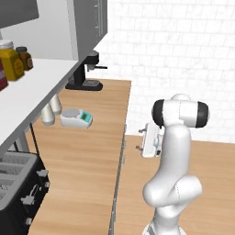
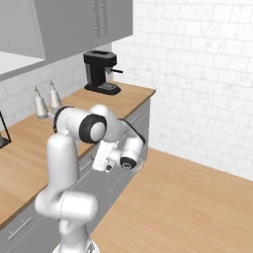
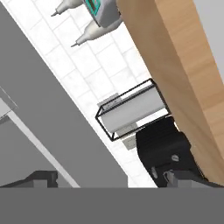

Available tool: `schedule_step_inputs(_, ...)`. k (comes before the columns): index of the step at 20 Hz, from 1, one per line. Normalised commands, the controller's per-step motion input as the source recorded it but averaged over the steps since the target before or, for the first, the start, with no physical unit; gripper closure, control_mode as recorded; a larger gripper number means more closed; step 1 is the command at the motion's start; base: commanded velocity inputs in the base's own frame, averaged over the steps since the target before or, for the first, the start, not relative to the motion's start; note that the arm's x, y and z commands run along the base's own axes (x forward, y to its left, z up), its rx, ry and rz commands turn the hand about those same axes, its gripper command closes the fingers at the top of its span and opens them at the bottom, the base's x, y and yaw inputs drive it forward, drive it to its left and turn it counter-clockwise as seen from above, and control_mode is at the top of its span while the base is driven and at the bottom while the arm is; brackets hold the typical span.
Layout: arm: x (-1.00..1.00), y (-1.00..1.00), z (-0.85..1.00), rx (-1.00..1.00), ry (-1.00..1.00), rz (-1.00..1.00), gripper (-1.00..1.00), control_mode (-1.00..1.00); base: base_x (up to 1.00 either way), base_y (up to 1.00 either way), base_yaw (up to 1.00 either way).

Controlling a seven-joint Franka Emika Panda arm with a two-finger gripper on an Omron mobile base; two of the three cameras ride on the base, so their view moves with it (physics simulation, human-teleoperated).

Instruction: Take a straw from the drawer in front and place it inside the glass cup on the dining counter.

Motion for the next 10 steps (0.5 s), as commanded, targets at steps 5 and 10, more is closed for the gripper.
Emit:
schedule_step_inputs(5, 0.12, 0.12, -0.49, -0.08, -0.02, 0.02, -1.00, -1.00, 0.00, 0.00, 0.00)
schedule_step_inputs(10, 0.00, 0.03, -0.41, -0.13, -0.12, 0.01, -1.00, -1.00, 0.00, 0.00, 0.00)
